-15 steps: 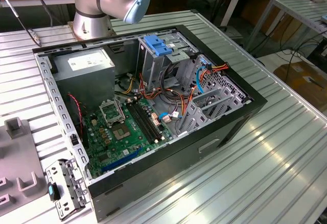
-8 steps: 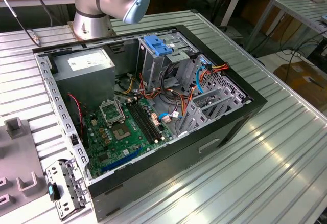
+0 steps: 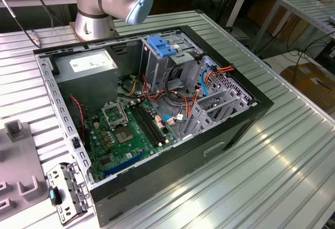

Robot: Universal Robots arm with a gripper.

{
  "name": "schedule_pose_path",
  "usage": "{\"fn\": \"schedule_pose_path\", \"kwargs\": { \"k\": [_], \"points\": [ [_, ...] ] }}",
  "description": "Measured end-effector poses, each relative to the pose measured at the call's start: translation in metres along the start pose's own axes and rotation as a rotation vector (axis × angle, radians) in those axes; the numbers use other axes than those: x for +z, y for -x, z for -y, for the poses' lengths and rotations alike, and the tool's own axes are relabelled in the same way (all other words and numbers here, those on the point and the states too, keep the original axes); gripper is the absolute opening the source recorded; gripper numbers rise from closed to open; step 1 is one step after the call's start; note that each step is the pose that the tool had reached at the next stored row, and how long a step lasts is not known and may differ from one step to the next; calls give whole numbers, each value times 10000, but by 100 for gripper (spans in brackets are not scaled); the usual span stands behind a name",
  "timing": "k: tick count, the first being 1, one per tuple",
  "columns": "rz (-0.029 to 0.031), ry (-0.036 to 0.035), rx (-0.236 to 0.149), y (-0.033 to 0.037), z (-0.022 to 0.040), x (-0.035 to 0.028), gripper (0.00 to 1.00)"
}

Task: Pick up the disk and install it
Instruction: 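Reach for the disk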

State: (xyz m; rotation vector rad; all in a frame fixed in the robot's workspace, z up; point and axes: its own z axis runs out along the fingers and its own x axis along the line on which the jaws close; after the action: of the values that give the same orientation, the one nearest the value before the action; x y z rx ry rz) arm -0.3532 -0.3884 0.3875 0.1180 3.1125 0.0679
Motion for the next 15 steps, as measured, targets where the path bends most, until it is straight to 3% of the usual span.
{"fn": "schedule_pose_path", "kwargs": {
  "k": [8, 15],
  "points": [
    [0, 0, 2, -14, -2, 0, 11],
    [0, 0, 0, -90, -30, -1, 11]
  ]
}}
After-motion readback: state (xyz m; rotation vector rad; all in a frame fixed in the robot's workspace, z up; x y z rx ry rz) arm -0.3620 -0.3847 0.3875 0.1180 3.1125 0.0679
